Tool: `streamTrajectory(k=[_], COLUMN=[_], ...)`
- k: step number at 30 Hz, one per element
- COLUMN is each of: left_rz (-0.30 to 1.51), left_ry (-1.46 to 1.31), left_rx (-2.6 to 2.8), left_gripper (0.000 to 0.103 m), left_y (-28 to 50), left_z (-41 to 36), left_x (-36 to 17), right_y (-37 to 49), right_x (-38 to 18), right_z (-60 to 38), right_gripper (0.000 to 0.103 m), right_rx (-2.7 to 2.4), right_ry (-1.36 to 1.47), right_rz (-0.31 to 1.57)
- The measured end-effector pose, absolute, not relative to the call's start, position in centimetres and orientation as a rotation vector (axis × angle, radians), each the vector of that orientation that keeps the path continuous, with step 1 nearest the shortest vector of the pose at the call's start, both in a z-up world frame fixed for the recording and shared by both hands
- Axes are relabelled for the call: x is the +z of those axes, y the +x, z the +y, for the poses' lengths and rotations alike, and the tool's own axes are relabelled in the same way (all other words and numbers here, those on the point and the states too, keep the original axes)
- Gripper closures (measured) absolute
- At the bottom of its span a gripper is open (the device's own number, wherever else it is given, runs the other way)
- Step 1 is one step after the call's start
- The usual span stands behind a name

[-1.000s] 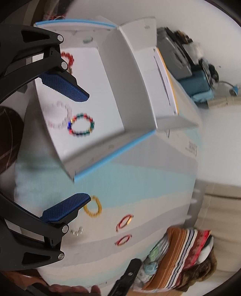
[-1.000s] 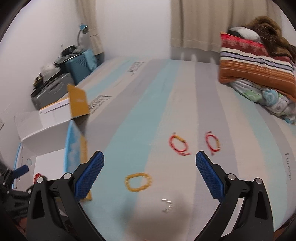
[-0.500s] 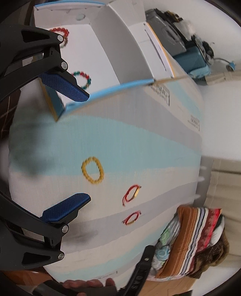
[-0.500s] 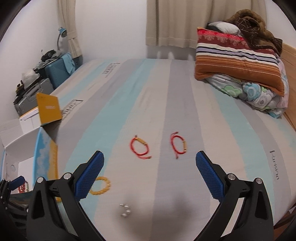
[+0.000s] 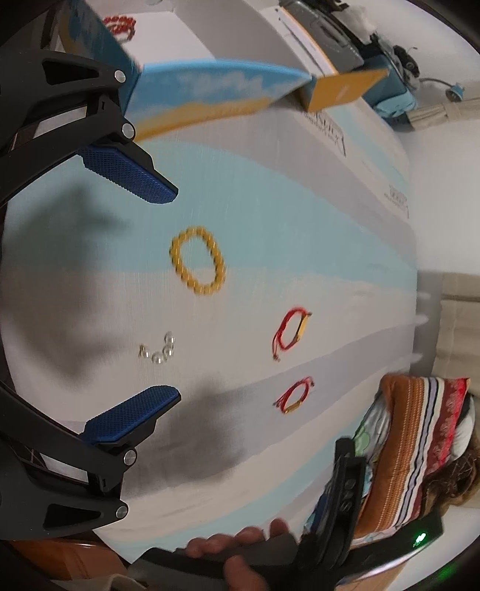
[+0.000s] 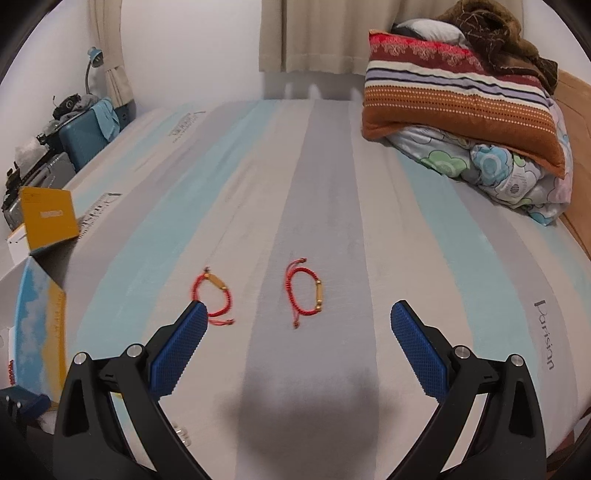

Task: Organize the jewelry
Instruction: 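Withdraw both tools from the box back over the bed, then grasp the pearl charms with the left tool while the right tool grasps a red cord bracelet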

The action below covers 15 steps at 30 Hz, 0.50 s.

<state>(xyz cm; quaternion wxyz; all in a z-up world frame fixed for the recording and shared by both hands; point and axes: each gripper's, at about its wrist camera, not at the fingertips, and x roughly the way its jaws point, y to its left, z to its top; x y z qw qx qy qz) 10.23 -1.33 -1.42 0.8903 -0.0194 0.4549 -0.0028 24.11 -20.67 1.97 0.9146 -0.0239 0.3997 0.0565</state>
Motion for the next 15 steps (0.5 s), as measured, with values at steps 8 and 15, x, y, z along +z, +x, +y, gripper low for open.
streamTrajectory(k=[8, 15], left_rz=[0.992, 1.010], left_ry=[-0.040, -0.044], left_rx=[-0.022, -0.025], left_gripper=[0.006, 0.008], left_y=[12.2, 12.7], left_z=[-4.1, -5.8], left_x=[-5.4, -8.5], right_y=[28.0, 31.1], right_x=[-1.9, -5.9], right_z=[-22.1, -23.0], right_gripper=[0.008, 0.011], right_rx=[0.116, 0.122], right_ry=[-0.048, -0.066], right_rz=[0.865, 0.915])
